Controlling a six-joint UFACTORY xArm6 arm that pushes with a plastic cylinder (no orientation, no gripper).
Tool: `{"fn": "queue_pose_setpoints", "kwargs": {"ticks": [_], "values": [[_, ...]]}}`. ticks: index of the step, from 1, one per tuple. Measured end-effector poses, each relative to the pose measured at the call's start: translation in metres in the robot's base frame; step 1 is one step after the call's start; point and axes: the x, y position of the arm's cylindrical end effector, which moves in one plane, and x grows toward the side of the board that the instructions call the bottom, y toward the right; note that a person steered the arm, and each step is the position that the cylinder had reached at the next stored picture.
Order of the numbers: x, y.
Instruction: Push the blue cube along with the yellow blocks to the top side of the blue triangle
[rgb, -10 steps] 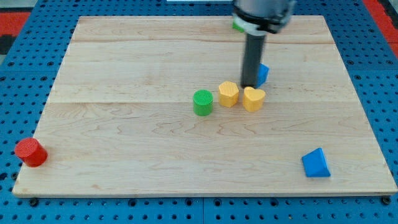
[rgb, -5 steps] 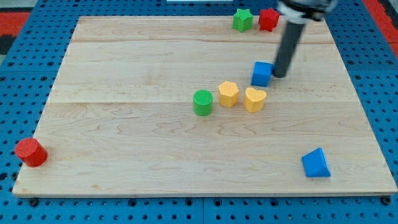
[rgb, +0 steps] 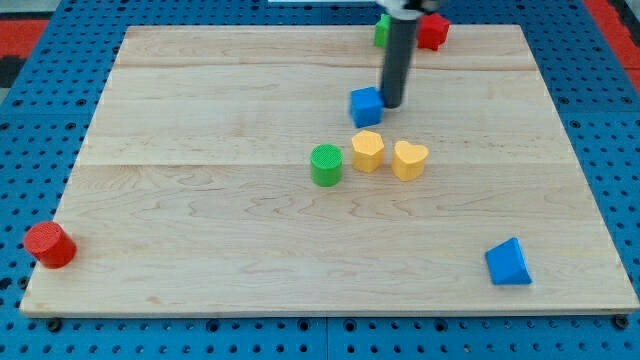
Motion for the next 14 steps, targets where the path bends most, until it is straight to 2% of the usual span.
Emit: {"fn": "queue_pose_setpoints", "kwargs": {"ticks": [1, 2, 3, 5, 6, 7, 11, 12, 13, 14], "values": [[0.004, -0.037], [-0.01, -0.06], [0.0, -0.095], [0.09, -0.056], [0.098, -0.036], [0.091, -0.033], [0.078, 0.087], [0.073, 0.1], [0.048, 0.126], [0.051, 0.181]]}}
